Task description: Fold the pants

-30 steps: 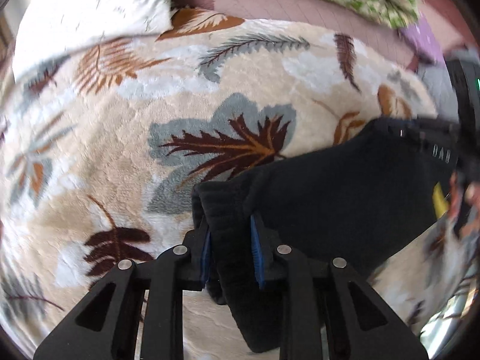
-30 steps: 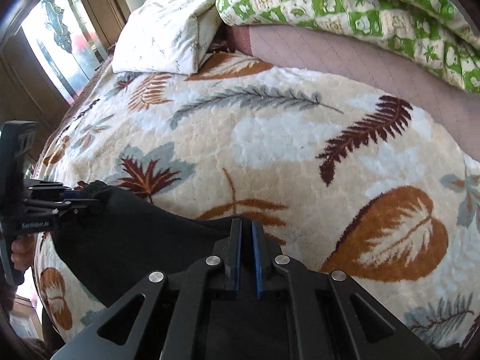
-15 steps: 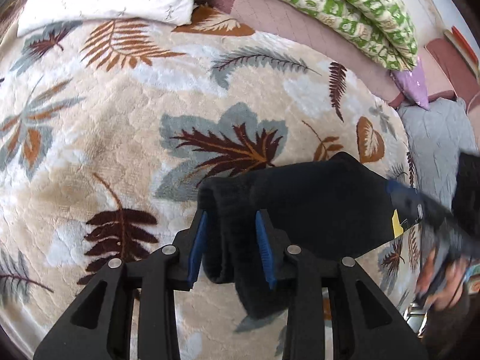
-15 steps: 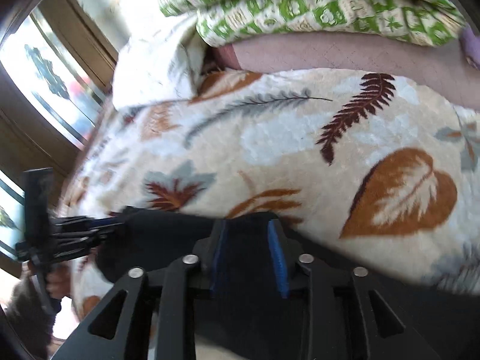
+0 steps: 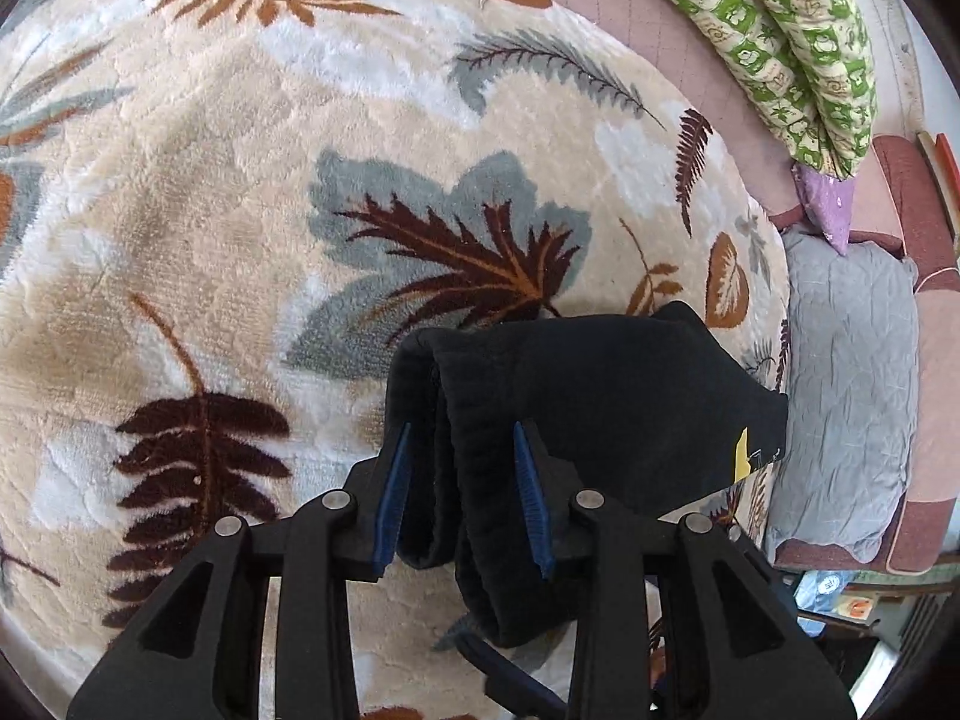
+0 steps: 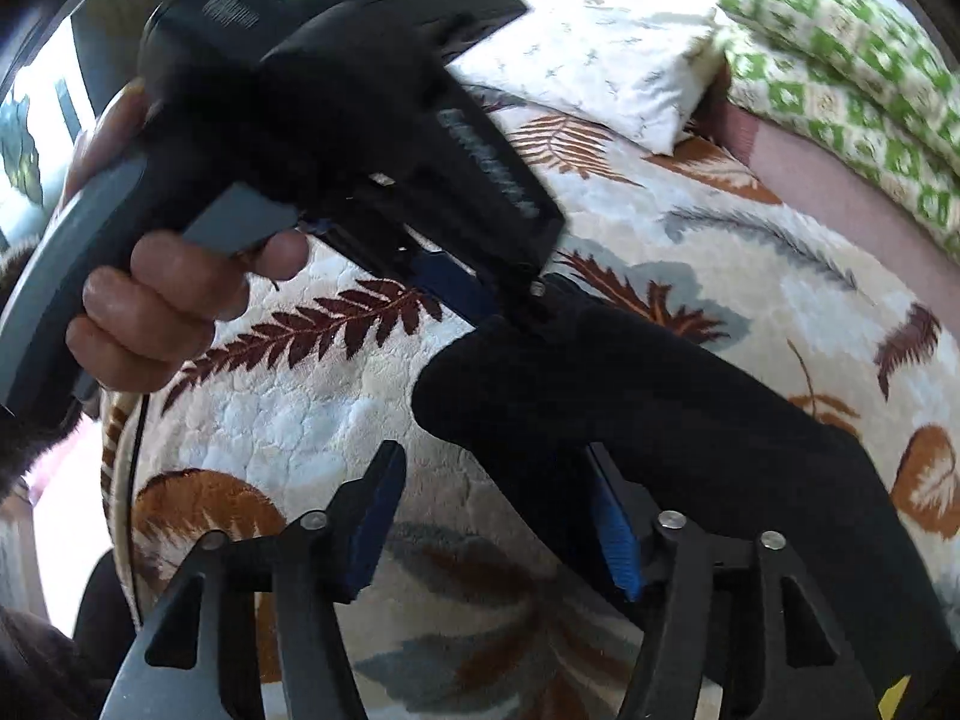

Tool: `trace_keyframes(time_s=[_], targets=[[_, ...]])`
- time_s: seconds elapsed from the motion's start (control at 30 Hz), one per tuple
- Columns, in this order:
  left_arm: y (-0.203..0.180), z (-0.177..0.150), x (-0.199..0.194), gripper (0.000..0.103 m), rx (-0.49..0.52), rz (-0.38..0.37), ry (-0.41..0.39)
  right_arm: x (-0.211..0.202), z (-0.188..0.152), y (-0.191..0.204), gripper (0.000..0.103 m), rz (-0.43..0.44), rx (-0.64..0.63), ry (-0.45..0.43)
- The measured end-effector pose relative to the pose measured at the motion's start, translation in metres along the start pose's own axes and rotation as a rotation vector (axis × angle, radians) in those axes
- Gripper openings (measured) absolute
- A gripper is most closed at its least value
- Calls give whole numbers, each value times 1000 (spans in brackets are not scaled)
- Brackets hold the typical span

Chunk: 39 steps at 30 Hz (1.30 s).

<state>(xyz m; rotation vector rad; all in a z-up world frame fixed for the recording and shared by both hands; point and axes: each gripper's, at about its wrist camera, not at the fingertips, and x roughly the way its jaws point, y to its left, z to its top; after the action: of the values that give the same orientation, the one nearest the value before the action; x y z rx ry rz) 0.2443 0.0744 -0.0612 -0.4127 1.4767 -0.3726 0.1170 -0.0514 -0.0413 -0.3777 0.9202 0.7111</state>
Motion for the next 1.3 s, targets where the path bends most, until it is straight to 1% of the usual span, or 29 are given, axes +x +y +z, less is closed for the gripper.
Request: trace_keyframes(time_s=[0.03, 0.07, 0.1, 0.13, 0.17, 0.2, 0.23, 0.27, 0.3, 0.33, 0.4, 0.47, 0.5, 0.57, 0.6, 0.63, 0.67, 0.7, 0.73, 0.8, 0.87, 0.9, 0.93, 1.0, 1.03, 1.1, 1.17, 1.23, 1.3], targets=[[-1, 2, 0, 32, 2, -4, -3, 6, 2, 10, 64, -55, -63, 3], [-2, 4, -1, 32, 2, -6, -9, 10, 4, 15, 60, -89, -97, -4], [-2, 7, -3, 32, 0, -12, -17, 13, 6, 16, 39, -95, -99, -8], [-4, 9, -7, 32, 0, -27, -27, 18, 9, 13, 26, -78, -79, 3], [-4, 13, -12, 32, 2, -47, -40, 21, 11, 10, 17, -82, -55, 9], [-6, 15, -17, 32, 8, -69, -57, 19, 14, 5, 12, -94, -26, -11], [-8, 17, -22, 32, 20, -77, -74, 15, 18, -1, 11, -114, 4, -41], [-9, 19, -24, 32, 27, -70, -79, 7, 22, -5, 11, -146, 36, -84], [-8, 20, -22, 32, 34, -61, -73, -4, 25, -10, 11, -170, 75, -147], [-6, 19, -17, 32, 44, -55, -56, -8, 27, -13, 12, -159, 103, -176], [0, 16, -6, 32, 49, -17, -33, -1, 24, -13, 12, -109, 139, -153], [10, 11, 7, 32, 38, 3, -8, 17, 16, -6, 12, -90, 112, -93], [14, 10, 10, 32, 27, 5, -4, 25, 10, -2, 14, -81, 105, -75], [20, 8, 10, 32, 6, -28, -8, 35, 1, -2, 21, -40, 144, -50], [21, 8, 8, 32, -5, -36, -6, 36, -3, -7, 34, -8, 182, -61], [21, 7, 5, 32, -17, -43, -9, 38, -5, -11, 41, 41, 219, -49], [21, 6, 1, 32, -20, -47, -14, 38, -6, -12, 45, 64, 230, -50], [20, 3, -3, 32, -18, -42, -24, 32, -6, -13, 45, 67, 229, -60], [19, 0, -11, 32, -16, -19, -45, 25, -7, -15, 45, 81, 232, -65], [17, -9, -26, 32, -23, 12, -93, 5, -13, -25, 45, 112, 289, -93], [13, -22, -44, 32, -38, 54, -158, -23, -28, -39, 46, 158, 376, -129], [7, -30, -54, 32, -32, 69, -199, -37, -36, -44, 50, 172, 412, -144], [-1, -37, -60, 32, -16, 79, -221, -51, -48, -53, 52, 173, 449, -157], [-28, -53, -62, 33, 32, 82, -234, -76, -69, -73, 54, 150, 523, -170], [-45, -60, -58, 36, 55, 73, -226, -88, -83, -85, 54, 135, 570, -175], [-78, -74, -44, 49, 95, 55, -201, -114, -120, -114, 54, 88, 683, -185], [-115, -87, -23, 50, 138, 37, -172, -139, -158, -146, 55, 28, 805, -200], [-152, -98, 4, 50, 182, 9, -123, -168, -201, -180, 57, -41, 933, -219], [-185, -108, 34, 50, 188, -30, -57, -193, -238, -211, 58, -90, 1034, -239]])
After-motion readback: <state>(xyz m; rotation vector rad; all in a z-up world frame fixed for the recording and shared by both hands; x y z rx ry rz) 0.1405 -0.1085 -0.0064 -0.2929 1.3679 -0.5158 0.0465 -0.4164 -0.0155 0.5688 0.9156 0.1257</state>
